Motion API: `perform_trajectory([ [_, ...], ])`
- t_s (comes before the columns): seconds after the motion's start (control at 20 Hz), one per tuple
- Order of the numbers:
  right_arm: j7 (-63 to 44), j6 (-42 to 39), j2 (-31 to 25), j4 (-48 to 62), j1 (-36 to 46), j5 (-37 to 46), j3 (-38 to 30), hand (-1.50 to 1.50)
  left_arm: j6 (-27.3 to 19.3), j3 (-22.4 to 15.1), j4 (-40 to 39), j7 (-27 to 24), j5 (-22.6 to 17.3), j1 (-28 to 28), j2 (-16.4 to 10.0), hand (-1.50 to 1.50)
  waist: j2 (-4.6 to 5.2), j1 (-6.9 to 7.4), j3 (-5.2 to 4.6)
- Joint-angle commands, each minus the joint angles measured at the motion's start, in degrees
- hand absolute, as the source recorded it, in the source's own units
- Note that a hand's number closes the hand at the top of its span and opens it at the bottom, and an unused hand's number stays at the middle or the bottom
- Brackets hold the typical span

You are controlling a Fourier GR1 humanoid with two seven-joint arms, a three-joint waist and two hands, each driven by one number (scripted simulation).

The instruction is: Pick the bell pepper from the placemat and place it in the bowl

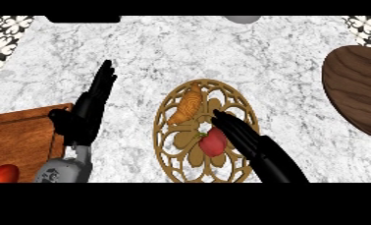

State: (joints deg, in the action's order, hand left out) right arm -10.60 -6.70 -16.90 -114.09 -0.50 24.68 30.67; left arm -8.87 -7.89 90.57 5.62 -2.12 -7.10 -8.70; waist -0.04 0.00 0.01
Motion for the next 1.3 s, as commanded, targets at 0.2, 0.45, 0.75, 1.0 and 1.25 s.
perform_trajectory([
  [0.2,2.10,-0.89,3.02,-2.20,-6.44,0.67,0.89,-1.50,2.42,1.19,-1.76,-2.29,0.94,1.15,1.93,0.00,-0.01,-0.16,-0.01],
  [0.45,5.63,-4.47,3.87,4.15,-4.16,-2.41,-3.36,-1.50,3.32,1.17,-0.66,-2.62,2.32,2.88,2.41,0.00,0.01,0.01,-0.01],
  [0.75,9.67,-1.48,8.50,12.22,-3.64,0.92,-2.43,-1.50,1.45,1.59,-0.75,1.64,4.31,-2.11,4.42,0.00,0.01,-0.06,0.00],
  [1.0,10.59,-4.24,9.84,14.83,-0.11,0.75,-5.92,-1.50,2.27,2.71,0.19,0.87,4.53,-0.13,5.15,0.00,0.01,0.00,-0.01],
  [1.25,8.87,3.37,12.27,21.07,1.78,11.15,-3.47,-1.50,3.26,3.07,-2.69,-0.89,4.42,-1.28,5.10,0.00,0.03,0.00,-0.01],
])
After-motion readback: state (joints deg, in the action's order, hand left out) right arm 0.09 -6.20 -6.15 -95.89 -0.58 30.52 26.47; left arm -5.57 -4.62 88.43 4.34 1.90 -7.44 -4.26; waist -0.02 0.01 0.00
